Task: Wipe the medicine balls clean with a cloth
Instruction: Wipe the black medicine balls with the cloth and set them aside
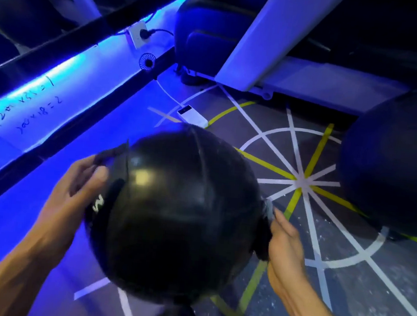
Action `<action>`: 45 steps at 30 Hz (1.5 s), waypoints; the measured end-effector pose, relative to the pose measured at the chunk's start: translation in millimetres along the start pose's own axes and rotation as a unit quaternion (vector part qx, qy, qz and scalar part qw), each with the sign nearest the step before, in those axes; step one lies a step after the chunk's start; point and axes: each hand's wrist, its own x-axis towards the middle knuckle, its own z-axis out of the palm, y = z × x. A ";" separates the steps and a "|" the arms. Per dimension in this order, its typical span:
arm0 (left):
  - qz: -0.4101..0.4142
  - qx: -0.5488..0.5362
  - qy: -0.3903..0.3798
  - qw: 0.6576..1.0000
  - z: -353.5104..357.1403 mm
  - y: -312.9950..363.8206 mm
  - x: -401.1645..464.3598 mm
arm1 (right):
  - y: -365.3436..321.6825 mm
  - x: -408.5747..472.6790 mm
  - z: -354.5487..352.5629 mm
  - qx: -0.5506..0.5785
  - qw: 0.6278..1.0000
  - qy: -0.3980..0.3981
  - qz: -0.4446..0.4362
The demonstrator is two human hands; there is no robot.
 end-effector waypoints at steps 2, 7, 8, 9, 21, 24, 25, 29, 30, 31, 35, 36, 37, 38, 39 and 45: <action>0.003 0.023 -0.011 1.000 15.2 -5.4 -2.1 | -3.4 -9.9 9.0 0.001 0.999 -0.004 -0.044; -0.010 -0.002 0.014 1.000 30.8 -19.8 2.4 | 1.3 -45.3 36.7 -0.130 0.947 -0.049 -0.290; -0.009 0.000 0.015 1.000 30.1 -18.8 3.7 | 0.8 -53.1 44.6 -0.162 0.915 -0.077 -0.361; -0.009 0.002 0.015 1.000 30.6 -17.2 4.6 | -1.7 -59.8 51.5 -0.204 0.871 -0.111 -0.433; 0.028 0.021 0.022 0.999 33.7 -26.7 -14.2 | -13.1 -26.5 40.4 -0.196 0.920 -0.089 -0.328; 0.043 0.024 0.021 0.999 32.1 -29.9 -19.6 | -18.4 -51.8 61.8 -0.320 0.765 -0.181 -0.530; 0.042 0.022 0.021 0.999 31.4 -29.2 -21.6 | -20.8 -41.0 58.8 -0.327 0.745 -0.196 -0.548; 0.038 0.020 0.017 0.999 32.9 -30.1 -30.0 | -35.1 15.4 24.1 -0.309 0.890 -0.089 -0.322; 0.038 0.020 0.021 0.999 35.7 -30.0 -32.5 | -38.0 13.9 22.0 -0.306 0.903 -0.084 -0.290; 0.040 0.022 0.025 0.999 37.4 -30.4 -33.4 | -40.6 2.3 27.1 -0.300 0.899 -0.093 -0.305; 0.044 0.034 0.018 0.998 41.3 -35.3 -39.4 | -34.9 -59.7 56.1 -0.356 0.719 -0.225 -0.553; 0.044 0.032 0.017 0.998 39.8 -36.8 -40.2 | -34.3 -56.6 56.8 -0.376 0.681 -0.246 -0.578; 0.045 0.033 0.014 0.998 38.9 -37.4 -40.6 | -38.9 -42.4 54.1 -0.369 0.684 -0.249 -0.578; 0.049 0.037 0.012 0.998 39.1 -37.5 -41.1 | -45.7 -23.1 50.3 -0.353 0.724 -0.226 -0.547; 0.054 0.046 0.011 0.997 39.5 -37.7 -41.7 | -54.6 -3.2 47.6 -0.344 0.781 -0.185 -0.488; 0.059 0.070 0.016 0.996 42.5 -34.9 -49.7 | -58.2 -38.3 57.1 -0.346 0.780 -0.221 -0.472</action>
